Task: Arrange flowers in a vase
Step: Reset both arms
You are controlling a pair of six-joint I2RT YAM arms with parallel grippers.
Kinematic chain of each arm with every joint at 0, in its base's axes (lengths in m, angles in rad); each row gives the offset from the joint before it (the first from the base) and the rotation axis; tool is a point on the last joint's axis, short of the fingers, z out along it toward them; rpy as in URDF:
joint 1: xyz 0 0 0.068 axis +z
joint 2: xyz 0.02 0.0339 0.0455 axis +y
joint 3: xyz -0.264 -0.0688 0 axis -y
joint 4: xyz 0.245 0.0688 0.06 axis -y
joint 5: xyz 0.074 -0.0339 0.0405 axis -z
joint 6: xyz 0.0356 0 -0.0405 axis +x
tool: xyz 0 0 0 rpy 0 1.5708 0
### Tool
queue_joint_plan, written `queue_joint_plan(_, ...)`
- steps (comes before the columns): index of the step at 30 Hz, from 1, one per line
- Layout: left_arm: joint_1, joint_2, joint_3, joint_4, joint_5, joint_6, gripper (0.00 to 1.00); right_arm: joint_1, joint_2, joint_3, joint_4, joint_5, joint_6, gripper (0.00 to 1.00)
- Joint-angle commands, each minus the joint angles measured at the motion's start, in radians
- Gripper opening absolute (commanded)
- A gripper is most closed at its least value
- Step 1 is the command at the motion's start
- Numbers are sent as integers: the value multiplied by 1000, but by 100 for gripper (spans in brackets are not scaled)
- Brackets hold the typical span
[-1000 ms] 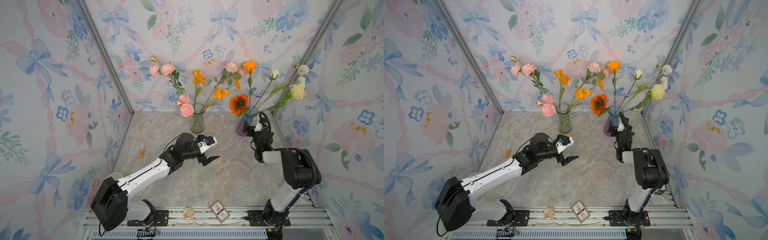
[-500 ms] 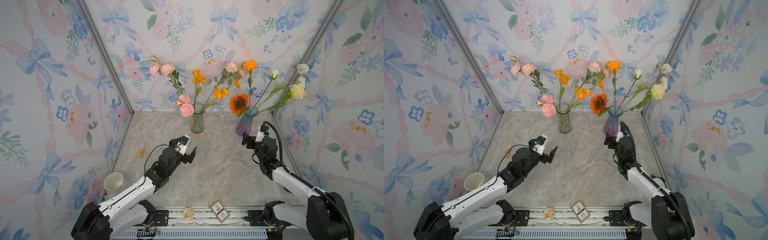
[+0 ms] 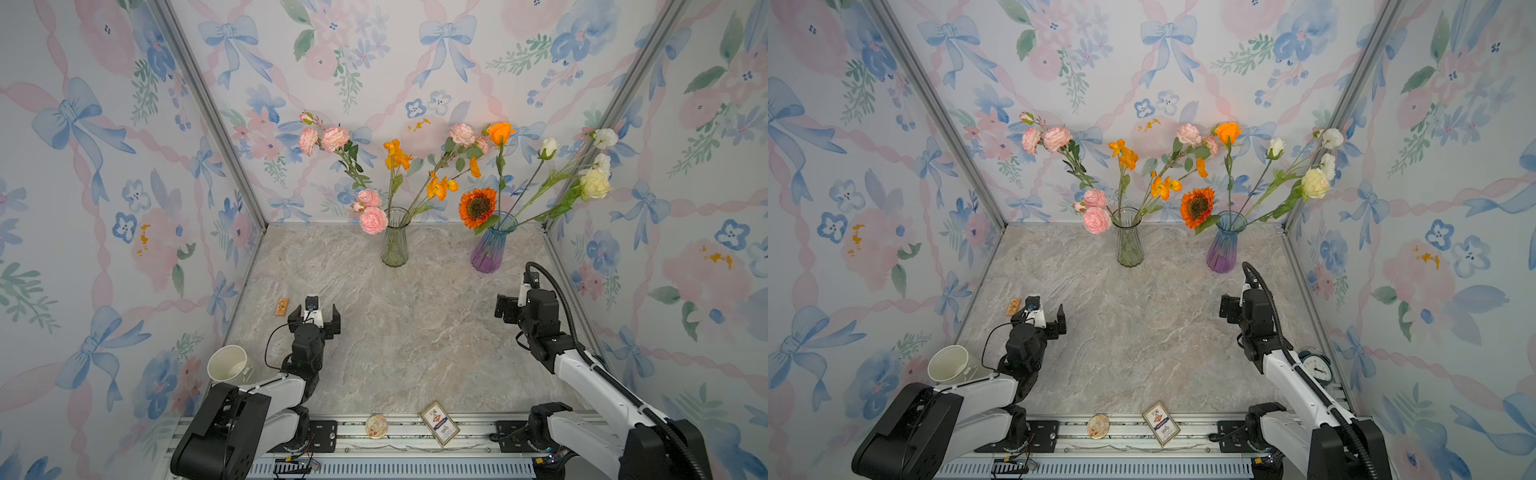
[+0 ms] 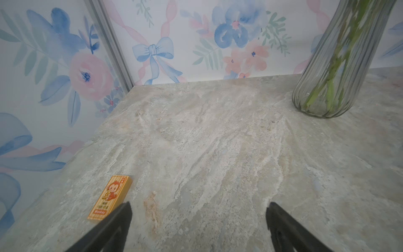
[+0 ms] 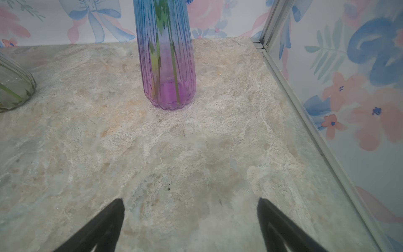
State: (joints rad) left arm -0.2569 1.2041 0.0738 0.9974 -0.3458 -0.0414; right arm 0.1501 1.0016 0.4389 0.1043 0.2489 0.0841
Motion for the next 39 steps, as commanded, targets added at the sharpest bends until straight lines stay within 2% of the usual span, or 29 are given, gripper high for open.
queue_joint_plan(1,26,72,29,215,124,12,98,-30,-41,-99,116,38,-83,97)
queue_joint_plan(4,33,107,74,165,126,35,98,-74,-40,-226,385,-31,-64,97)
queue_joint_plan(9,55,112,0,321,150,77,98,-72,96,-191,501,-90,-112,97)
queue_joint_plan(15,108,300,-24,559,204,54,98,-73,352,-156,824,-164,-125,97)
queue_joint_plan(20,149,352,10,563,249,29,98,-78,521,-118,925,-207,-132,97)
queue_joint_plan(24,147,354,43,499,71,-32,98,-140,533,-35,757,-232,-66,97)
queue_joint_plan(26,144,352,71,447,-13,-63,98,-133,552,-49,815,-218,-67,97)
queue_joint_plan(29,106,357,97,408,-30,-18,98,-130,545,-45,794,-215,-71,97)
queue_joint_plan(39,100,361,100,404,-23,-8,98,-110,545,-46,796,-176,-84,97)
